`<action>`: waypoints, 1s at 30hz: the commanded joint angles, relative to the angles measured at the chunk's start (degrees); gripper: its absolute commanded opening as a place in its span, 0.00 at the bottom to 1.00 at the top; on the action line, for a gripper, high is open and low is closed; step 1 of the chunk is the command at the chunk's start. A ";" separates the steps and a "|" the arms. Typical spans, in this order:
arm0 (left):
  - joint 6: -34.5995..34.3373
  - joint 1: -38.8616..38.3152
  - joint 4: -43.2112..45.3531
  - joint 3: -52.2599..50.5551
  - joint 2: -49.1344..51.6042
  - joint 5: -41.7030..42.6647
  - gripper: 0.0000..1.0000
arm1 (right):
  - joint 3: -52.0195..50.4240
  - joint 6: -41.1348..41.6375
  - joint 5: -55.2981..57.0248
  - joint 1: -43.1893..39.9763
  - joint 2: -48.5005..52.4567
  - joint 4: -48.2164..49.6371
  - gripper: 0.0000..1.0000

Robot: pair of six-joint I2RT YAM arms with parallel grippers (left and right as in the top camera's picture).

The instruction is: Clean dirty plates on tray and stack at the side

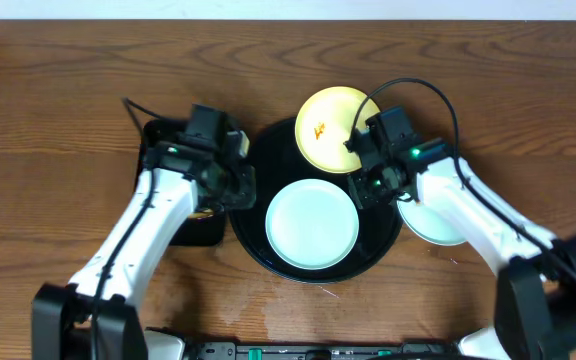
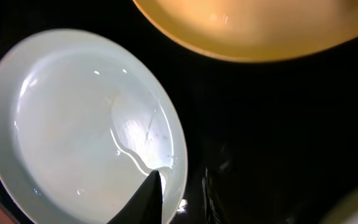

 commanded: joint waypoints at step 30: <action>-2.84 -5.33 7.30 -2.32 16.04 5.25 0.11 | 0.42 1.03 -5.60 -5.14 1.09 -0.37 0.25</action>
